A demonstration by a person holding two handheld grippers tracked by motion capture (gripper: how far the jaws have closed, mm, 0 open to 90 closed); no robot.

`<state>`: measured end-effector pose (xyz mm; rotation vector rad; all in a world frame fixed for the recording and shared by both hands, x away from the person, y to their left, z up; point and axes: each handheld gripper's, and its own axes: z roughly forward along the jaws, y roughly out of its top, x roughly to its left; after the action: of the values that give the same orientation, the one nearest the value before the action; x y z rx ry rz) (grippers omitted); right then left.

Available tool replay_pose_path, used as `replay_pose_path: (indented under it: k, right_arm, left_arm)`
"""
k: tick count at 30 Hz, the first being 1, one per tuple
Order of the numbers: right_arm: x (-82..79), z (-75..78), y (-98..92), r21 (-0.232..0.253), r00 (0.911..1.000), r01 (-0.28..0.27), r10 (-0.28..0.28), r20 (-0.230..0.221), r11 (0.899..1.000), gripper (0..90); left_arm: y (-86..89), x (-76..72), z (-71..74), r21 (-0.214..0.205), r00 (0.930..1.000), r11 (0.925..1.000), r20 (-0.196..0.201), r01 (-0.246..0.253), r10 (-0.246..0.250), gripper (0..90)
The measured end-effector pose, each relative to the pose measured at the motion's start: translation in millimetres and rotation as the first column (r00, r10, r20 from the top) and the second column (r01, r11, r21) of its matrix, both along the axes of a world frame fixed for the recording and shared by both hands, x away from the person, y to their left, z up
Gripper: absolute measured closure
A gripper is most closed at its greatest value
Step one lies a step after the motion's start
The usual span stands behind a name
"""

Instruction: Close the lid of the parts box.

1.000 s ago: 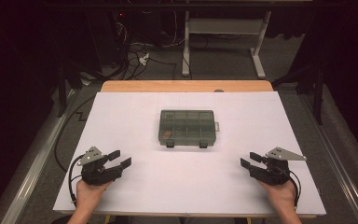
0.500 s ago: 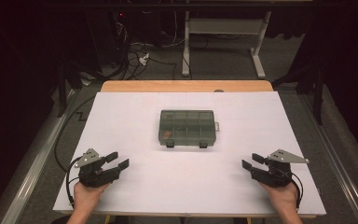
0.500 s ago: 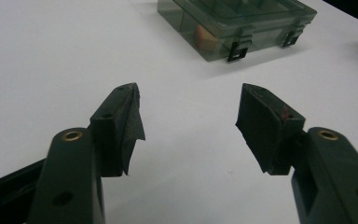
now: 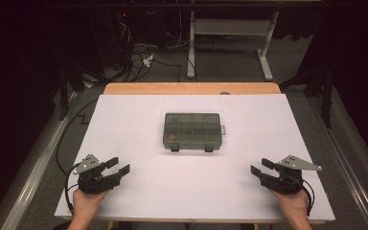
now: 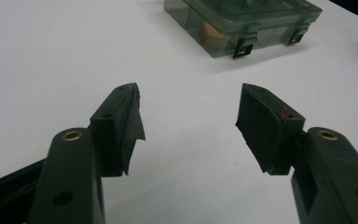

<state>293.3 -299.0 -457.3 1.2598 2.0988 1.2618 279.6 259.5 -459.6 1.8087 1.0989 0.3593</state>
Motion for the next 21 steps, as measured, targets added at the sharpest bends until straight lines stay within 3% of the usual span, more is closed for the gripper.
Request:
replay_pose_path:
  k: [18,21]
  right_arm:
    - [-8.3,-1.2,-10.6,0.029,0.9997,0.022,-0.022,0.012,0.999,41.0]
    - [-10.4,-1.2,-11.6,0.020,0.9992,0.023,-0.023,0.033,1.000,40.9]
  left_arm:
    - [9.9,-6.2,-1.5,-0.006,0.9998,0.9998,0.011,-0.019,0.019,39.8]
    - [9.9,-7.6,-1.9,0.004,0.9996,0.9997,0.017,-0.022,0.022,39.6]
